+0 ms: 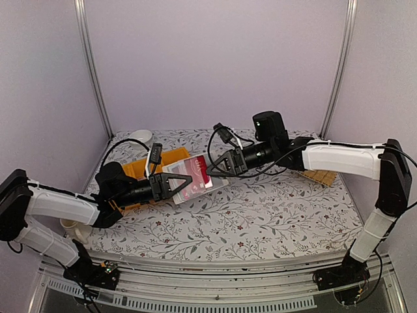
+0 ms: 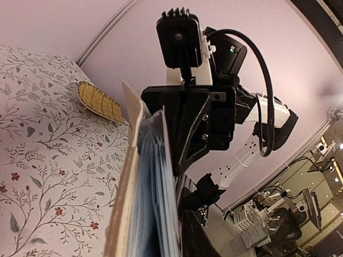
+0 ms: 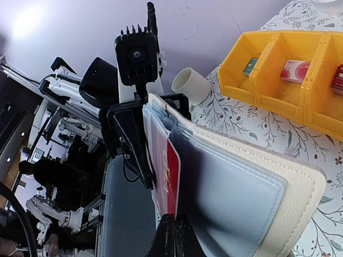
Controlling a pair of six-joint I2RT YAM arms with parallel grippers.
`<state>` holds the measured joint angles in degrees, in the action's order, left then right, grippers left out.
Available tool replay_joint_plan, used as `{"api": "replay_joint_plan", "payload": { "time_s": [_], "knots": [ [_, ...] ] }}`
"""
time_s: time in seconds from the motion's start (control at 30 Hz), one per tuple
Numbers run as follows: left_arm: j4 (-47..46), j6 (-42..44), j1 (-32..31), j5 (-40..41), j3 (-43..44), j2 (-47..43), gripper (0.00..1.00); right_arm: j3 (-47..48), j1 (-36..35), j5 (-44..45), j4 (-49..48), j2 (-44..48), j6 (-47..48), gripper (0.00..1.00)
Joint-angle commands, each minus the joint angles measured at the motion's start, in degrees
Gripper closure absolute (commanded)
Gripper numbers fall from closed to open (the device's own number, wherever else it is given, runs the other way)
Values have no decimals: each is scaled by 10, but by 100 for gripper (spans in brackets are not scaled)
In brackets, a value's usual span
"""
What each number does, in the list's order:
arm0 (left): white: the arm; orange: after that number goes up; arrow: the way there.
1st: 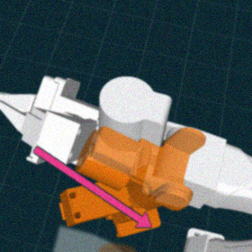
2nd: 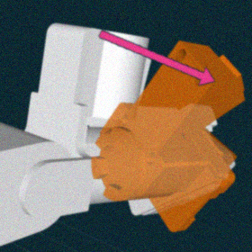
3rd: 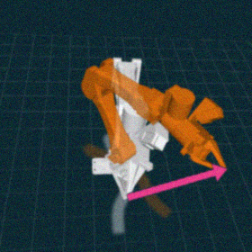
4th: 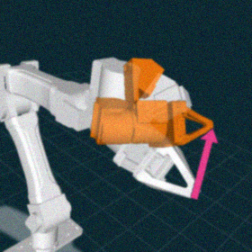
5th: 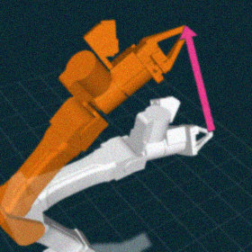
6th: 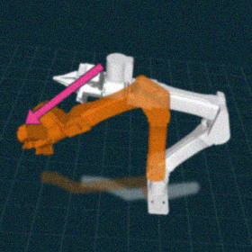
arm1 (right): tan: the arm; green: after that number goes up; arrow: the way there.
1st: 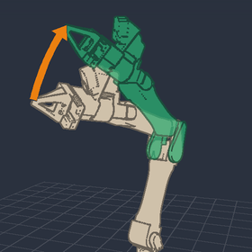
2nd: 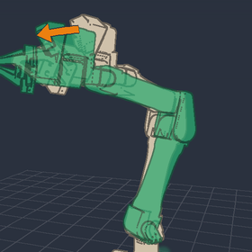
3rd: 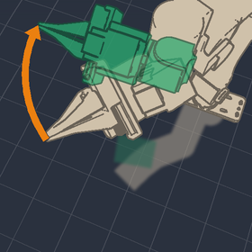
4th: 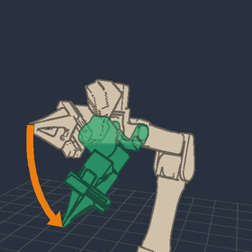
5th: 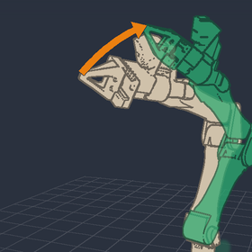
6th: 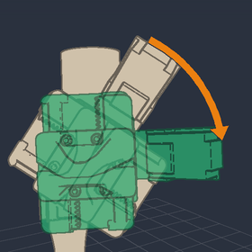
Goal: Take the credit cards out of the card holder
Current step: Remove the credit card from the card slot.
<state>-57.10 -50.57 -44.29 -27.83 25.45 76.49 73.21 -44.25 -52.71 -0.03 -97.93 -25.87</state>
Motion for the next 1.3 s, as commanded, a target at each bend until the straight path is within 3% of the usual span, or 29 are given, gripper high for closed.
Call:
{"api": "replay_joint_plan", "payload": {
  "time_s": [0.0, 0.13, 0.27, 0.5, 0.77, 0.93, 1.0, 1.1, 1.27],
  "knots": [
    [-84, -28, 5, -26, -7, 16, 81, -3, 21, 4, -15, 26, -16, 99],
    [-90, -27, 5, -28, -4, 21, 83, -4, 28, 7, 0, 37, -9, 99],
    [-58, -1, 6, -21, 1, 7, 100, -3, 37, 15, 30, 53, 13, 99],
    [22, 50, 5, -14, 21, -16, 100, -3, 38, -7, 25, 51, 21, 99],
    [0, 38, 4, -27, 26, -3, 100, 6, 13, -50, -4, 23, 18, 98],
    [1, 44, 4, -29, 24, -5, 100, 6, 11, -56, -13, 22, 15, 76],
    [2, 44, 4, -30, 25, -5, 100, 9, 8, -57, -15, 18, 12, 73],
    [3, 44, 4, -31, 26, -5, 100, 14, 5, -54, -17, 12, 13, 85],
    [3, 44, 4, -30, 27, -5, 100, 25, -5, -53, -15, 2, 11, 87]
  ]
}}
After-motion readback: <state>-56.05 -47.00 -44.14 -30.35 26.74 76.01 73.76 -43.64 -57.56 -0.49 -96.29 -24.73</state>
